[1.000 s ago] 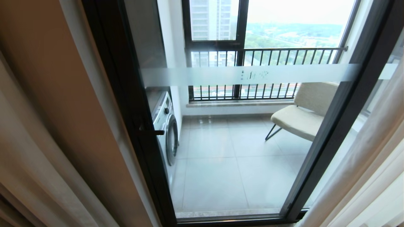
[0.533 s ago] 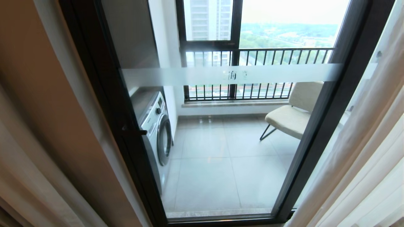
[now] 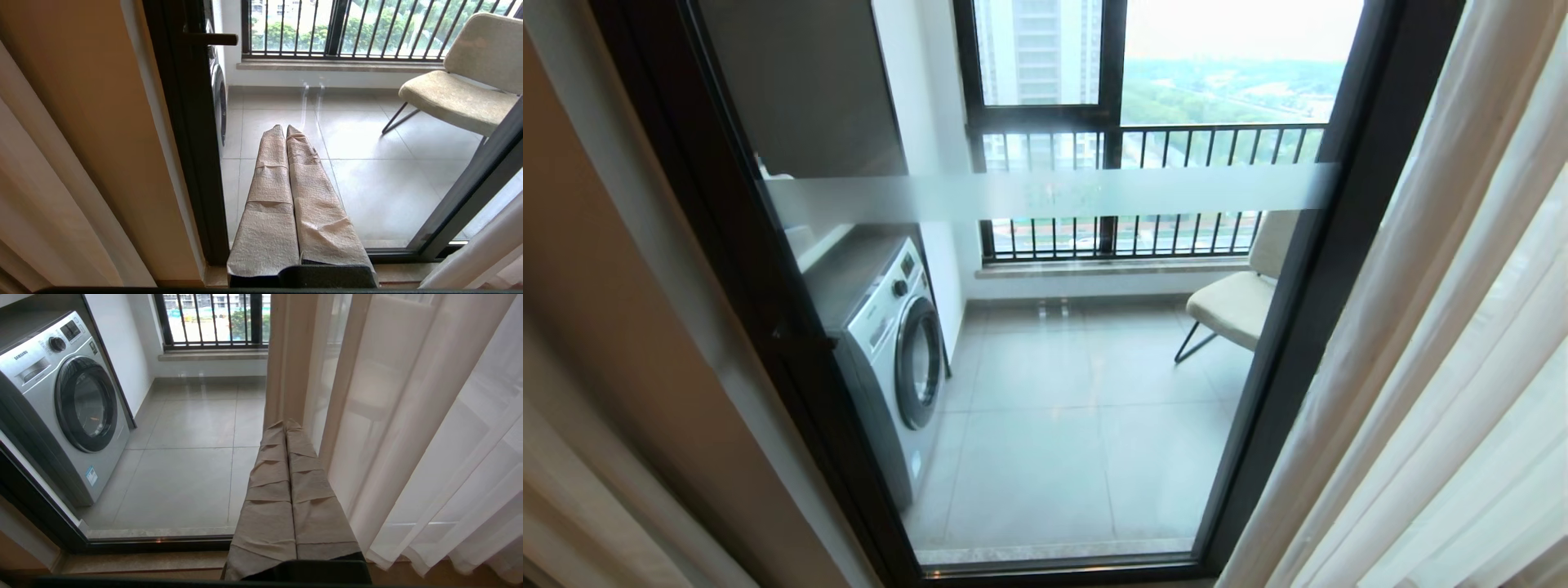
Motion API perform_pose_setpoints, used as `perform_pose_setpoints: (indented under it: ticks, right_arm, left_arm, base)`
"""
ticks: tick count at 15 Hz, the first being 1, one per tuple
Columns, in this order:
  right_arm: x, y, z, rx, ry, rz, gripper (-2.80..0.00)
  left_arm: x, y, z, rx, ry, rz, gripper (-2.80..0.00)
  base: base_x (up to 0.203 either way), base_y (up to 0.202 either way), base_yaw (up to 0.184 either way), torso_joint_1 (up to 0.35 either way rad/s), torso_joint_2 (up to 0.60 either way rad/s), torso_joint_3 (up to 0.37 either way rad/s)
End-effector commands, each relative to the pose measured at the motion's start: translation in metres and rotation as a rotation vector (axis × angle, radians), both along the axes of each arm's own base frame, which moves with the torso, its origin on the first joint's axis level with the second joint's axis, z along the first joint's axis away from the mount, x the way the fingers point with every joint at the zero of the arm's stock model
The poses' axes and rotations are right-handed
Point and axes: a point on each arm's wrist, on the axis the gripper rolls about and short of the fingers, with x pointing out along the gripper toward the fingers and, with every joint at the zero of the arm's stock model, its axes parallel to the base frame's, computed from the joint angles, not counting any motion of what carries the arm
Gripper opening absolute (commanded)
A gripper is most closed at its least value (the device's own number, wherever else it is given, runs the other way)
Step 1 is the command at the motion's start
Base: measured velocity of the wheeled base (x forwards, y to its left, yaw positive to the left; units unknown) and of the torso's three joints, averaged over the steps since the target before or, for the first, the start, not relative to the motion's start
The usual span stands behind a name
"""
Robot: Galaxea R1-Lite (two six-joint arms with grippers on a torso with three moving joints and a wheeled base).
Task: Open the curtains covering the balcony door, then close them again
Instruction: Pull the inner curtains open on both sides
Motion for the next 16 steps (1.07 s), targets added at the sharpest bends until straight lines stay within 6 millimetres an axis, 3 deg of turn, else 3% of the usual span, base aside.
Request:
perform_pose_setpoints:
  ticks: [1, 10, 16]
  right_arm:
    - [0.0001, 0.0000, 0.0001, 0.000, 0.001, 0.001, -2.80]
    - [0.0001, 0.0000, 0.0001, 0.000, 0.001, 0.001, -2.80]
    - [0.0001, 0.0000, 0.0001, 0.000, 0.001, 0.001, -2.80]
  left_arm:
    - [-0.0002, 0.0000, 0.0000, 0.001, -0.002, 0.000, -2.80]
    - [0.0000, 0.0000, -0.0004, 0.001, -0.001, 0.000, -2.80]
    - [0.0000, 0.0000, -0.0002, 0.001, -0.002, 0.001, -2.80]
  base:
    - [0.000, -0.190, -0.002, 0.004, 0.00, 0.004]
    - [0.000, -0.185, 0.003, 0.002, 0.00, 0.003]
    - [0.000, -0.016, 0.000, 0.001, 0.00, 0.000]
